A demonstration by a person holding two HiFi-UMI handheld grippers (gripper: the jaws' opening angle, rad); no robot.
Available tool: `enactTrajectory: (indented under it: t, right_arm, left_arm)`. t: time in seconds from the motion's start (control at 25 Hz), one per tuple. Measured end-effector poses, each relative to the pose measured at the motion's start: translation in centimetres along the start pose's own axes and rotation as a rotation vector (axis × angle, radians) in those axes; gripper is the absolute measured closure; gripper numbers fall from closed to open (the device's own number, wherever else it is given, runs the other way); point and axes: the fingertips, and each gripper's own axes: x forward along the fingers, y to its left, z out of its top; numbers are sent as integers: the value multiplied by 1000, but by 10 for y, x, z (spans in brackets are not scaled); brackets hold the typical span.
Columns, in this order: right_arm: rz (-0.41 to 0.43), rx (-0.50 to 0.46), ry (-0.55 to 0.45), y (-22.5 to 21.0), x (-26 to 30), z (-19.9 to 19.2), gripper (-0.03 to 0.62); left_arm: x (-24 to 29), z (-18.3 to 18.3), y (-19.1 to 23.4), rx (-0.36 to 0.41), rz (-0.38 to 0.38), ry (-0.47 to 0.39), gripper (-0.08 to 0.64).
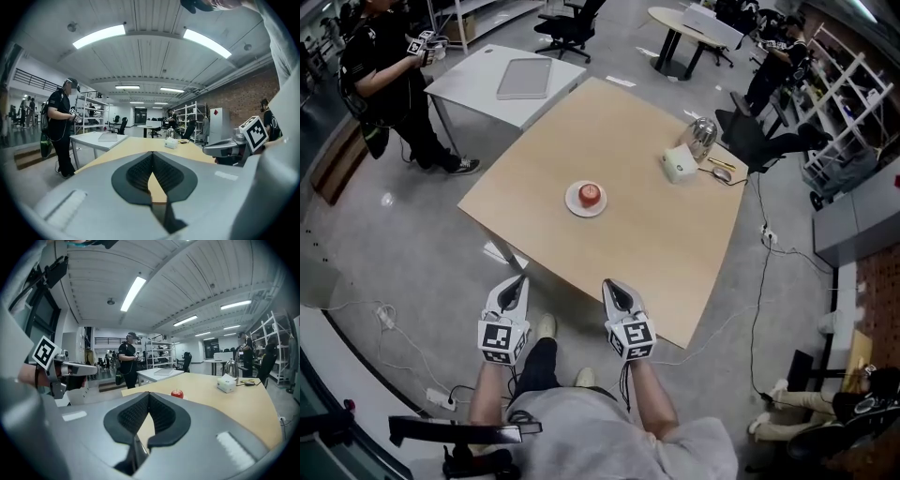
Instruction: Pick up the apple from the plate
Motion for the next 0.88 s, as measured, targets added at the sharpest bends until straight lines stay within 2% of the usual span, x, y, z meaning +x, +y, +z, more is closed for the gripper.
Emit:
enactTrajectory:
  t: [0.2, 0.48, 0.72, 0.88]
  right_arm:
    - [-37, 4, 19, -6, 46, 7, 586]
    - [-79, -11, 42, -28, 68, 12, 586]
    - [-109, -37, 57, -43, 113, 8, 586]
    - [-139, -38, 46, -54, 128, 16, 586]
  left_arm:
    - [36, -8, 37, -8, -30, 25, 540]
    - [65, -3, 47, 4, -80, 37, 540]
    - [105, -16, 76, 37, -132, 35, 540]
    - [120, -21, 87, 40, -138, 41, 540]
